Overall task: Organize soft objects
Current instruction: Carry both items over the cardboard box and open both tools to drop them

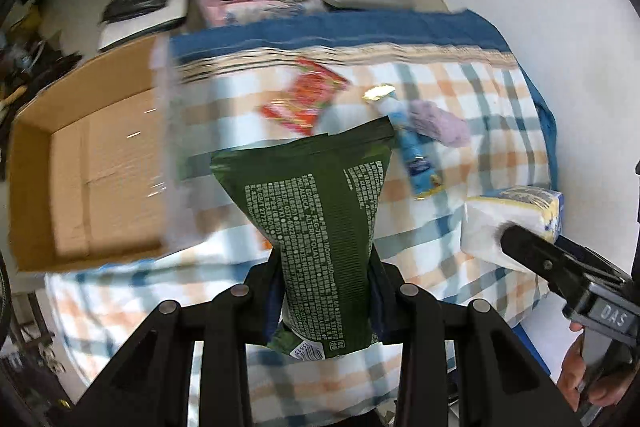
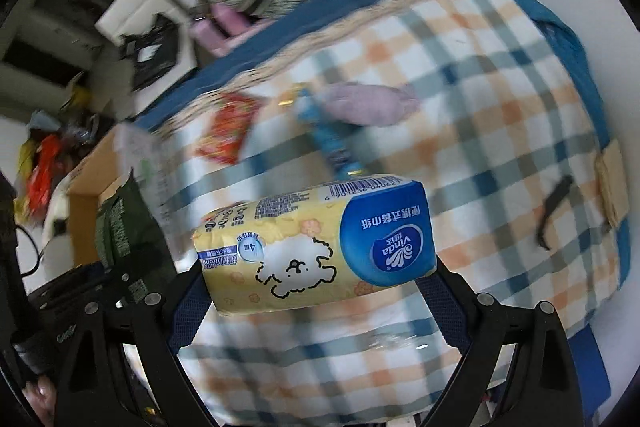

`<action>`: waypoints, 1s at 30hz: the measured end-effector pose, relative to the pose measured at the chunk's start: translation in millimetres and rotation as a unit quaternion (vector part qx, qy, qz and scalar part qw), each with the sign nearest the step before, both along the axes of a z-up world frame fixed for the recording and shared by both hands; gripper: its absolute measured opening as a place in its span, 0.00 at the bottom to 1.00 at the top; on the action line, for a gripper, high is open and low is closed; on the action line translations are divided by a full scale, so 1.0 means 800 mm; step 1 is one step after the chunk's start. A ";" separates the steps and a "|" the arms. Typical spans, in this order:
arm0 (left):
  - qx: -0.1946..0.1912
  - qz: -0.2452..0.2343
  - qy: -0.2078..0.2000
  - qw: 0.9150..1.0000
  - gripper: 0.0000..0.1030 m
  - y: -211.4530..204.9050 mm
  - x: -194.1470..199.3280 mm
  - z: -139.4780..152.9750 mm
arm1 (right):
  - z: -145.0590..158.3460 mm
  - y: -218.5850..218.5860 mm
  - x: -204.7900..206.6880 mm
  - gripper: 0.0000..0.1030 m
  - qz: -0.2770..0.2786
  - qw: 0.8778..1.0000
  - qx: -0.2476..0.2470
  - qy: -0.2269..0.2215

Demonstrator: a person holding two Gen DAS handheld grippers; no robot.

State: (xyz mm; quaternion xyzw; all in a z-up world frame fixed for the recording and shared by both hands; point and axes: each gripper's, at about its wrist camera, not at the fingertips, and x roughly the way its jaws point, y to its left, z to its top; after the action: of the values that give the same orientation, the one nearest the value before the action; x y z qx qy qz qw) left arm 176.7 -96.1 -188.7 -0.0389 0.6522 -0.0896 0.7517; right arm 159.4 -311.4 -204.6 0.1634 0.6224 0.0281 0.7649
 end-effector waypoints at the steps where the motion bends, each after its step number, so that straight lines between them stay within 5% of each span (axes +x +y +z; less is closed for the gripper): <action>1: 0.000 0.010 -0.001 1.000 0.30 0.021 -0.006 0.007 | 0.006 0.016 -0.002 0.93 0.011 1.000 0.004 -0.005; 8: 0.007 0.077 -0.013 0.997 0.30 0.148 -0.030 0.035 | 0.049 0.165 -0.006 0.93 0.103 0.994 0.034 -0.030; 15: 0.010 0.121 -0.002 0.993 0.30 0.272 0.000 0.025 | 0.055 0.300 0.030 0.93 0.141 0.989 0.033 -0.030; 22: -0.011 0.137 0.054 0.989 0.30 0.362 0.077 -0.035 | 0.021 0.404 0.102 0.93 0.148 0.989 -0.004 0.007; 30: -0.023 0.119 0.109 0.987 0.30 0.389 0.157 -0.104 | -0.049 0.468 0.181 0.93 0.135 0.988 -0.043 0.069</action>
State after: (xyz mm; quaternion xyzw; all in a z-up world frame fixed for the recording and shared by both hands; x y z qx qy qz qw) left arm 302.1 215.4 -271.7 -0.1425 0.7188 -0.0098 0.6804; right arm 303.9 63.2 -244.1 0.0468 0.6903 0.0928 0.7160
